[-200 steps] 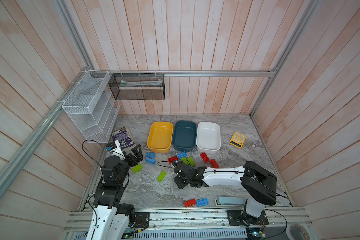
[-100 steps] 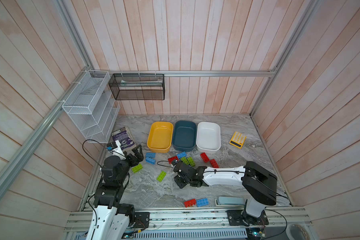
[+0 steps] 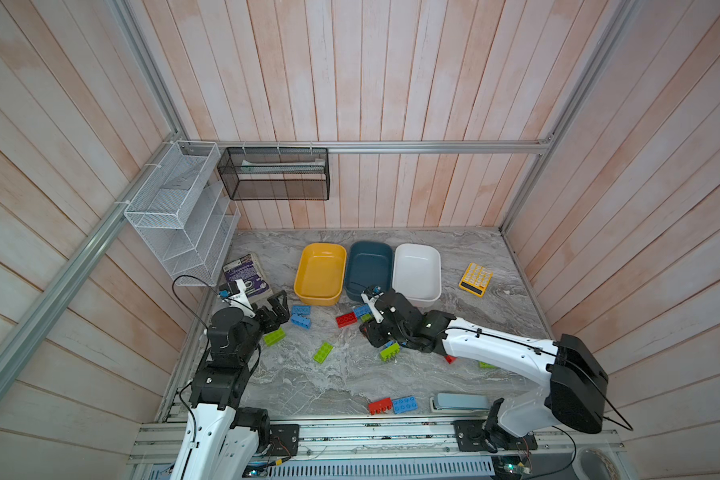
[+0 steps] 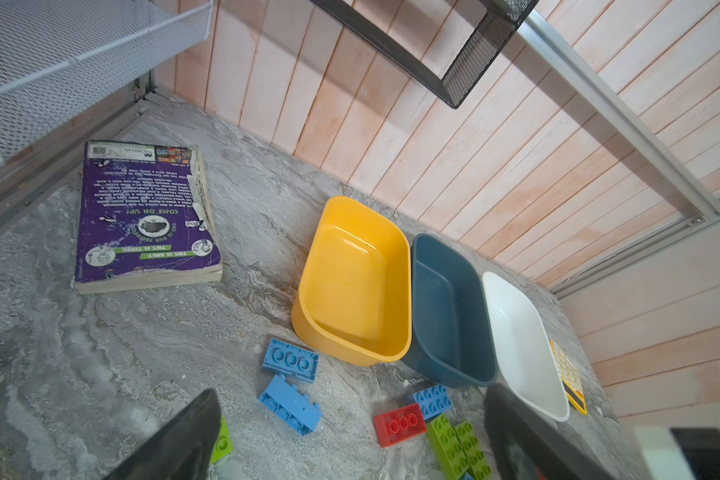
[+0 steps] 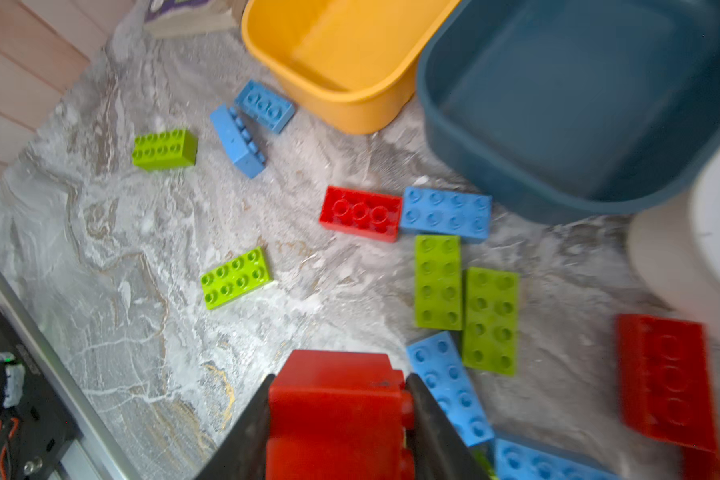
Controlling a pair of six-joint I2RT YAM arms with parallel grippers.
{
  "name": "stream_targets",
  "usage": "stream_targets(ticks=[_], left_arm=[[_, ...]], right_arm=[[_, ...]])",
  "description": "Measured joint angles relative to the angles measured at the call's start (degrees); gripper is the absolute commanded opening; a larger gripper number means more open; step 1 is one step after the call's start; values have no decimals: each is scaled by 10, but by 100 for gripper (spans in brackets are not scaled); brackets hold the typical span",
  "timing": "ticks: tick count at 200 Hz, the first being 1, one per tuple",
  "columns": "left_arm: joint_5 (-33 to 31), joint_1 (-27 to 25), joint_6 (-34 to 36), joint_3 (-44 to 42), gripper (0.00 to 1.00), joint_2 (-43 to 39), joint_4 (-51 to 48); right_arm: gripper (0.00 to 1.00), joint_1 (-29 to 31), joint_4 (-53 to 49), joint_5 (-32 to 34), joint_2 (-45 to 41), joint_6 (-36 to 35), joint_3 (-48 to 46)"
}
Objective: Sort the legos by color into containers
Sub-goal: 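Drop red brick into white bin with right gripper while left arm reaches out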
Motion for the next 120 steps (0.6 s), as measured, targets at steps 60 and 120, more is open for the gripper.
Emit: stream_targets(ticks=[60,120], left_arm=[[22,-30,23,24,100,85,-26],[24,-100,35,29,99,123,-35]], right_arm=[[24,-230,-15,-48,-26,-42,25],[26,-358,15,-94,80,-50,69]])
